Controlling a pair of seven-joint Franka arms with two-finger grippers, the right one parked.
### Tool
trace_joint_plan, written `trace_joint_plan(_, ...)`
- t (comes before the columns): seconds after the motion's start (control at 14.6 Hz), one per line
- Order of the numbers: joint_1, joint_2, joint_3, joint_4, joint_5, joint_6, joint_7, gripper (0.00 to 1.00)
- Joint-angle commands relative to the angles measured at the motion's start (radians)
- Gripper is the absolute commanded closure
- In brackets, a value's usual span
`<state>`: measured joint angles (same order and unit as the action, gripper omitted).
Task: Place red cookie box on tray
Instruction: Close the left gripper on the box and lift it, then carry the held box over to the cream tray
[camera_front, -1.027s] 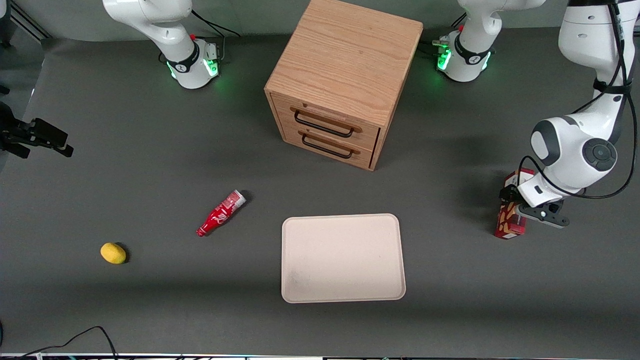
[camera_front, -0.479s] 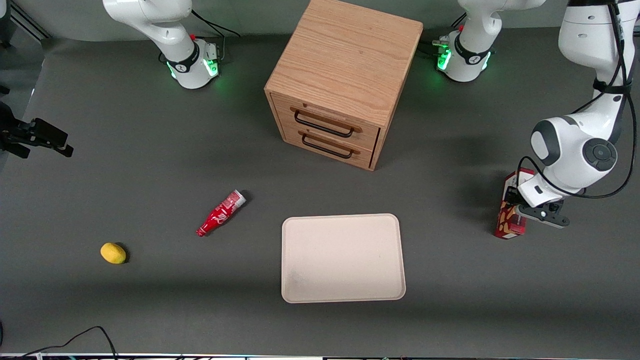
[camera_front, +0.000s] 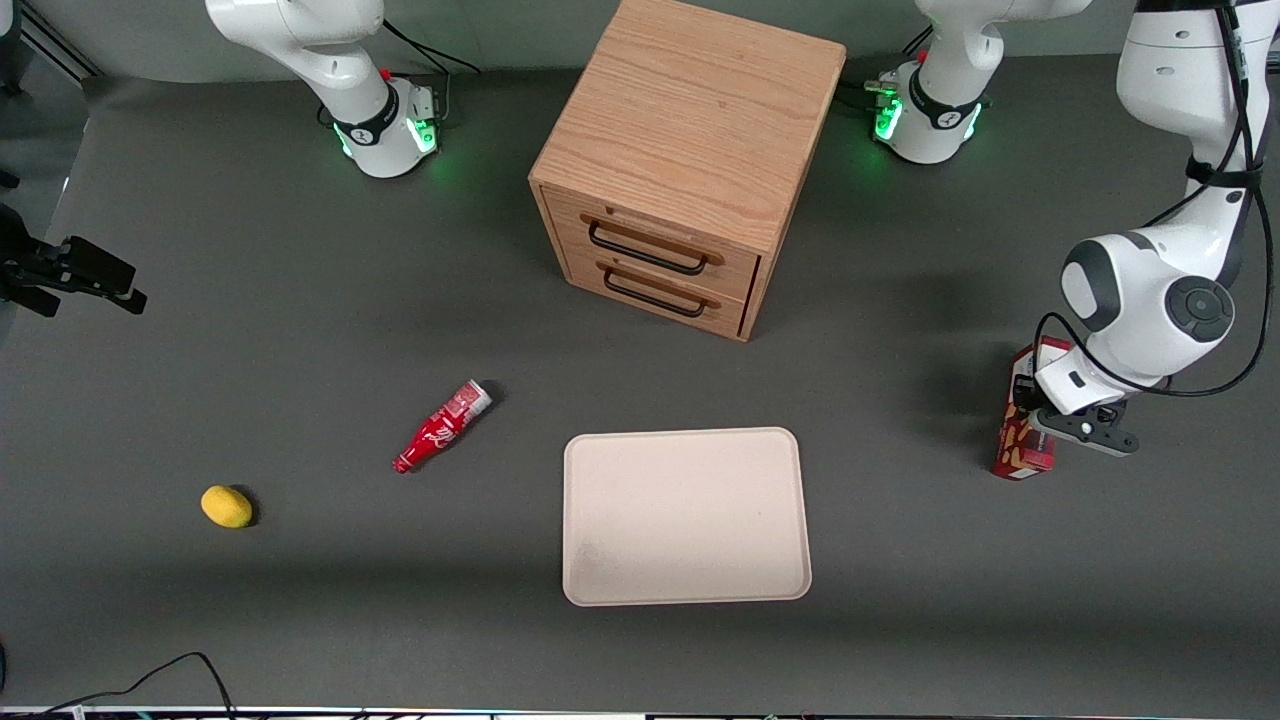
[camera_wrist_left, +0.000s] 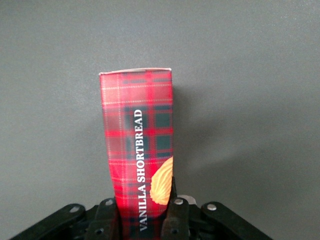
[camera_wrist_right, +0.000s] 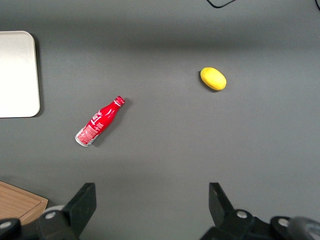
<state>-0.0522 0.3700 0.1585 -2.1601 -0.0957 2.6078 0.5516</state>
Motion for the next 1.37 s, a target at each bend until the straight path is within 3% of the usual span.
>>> trace_joint_plan(0.0,-0.017,-0.037,0.003,0.015,-0.018,-0.032,0.019,0.85)
trace_joint_plan(0.48,-0.015,-0.128,0.007,0.342,0.000,-0.610,-0.022,0.82)
trace_joint_plan(0.82,-0.023,-0.128,0.001,0.684,0.033,-1.015,-0.079,0.80)
trace_joint_plan(1.16,-0.073,-0.117,-0.001,0.813,0.056,-1.108,-0.116,0.78)
trace_joint_plan(1.3,-0.136,-0.091,-0.004,0.827,0.042,-1.094,-0.230,0.78)
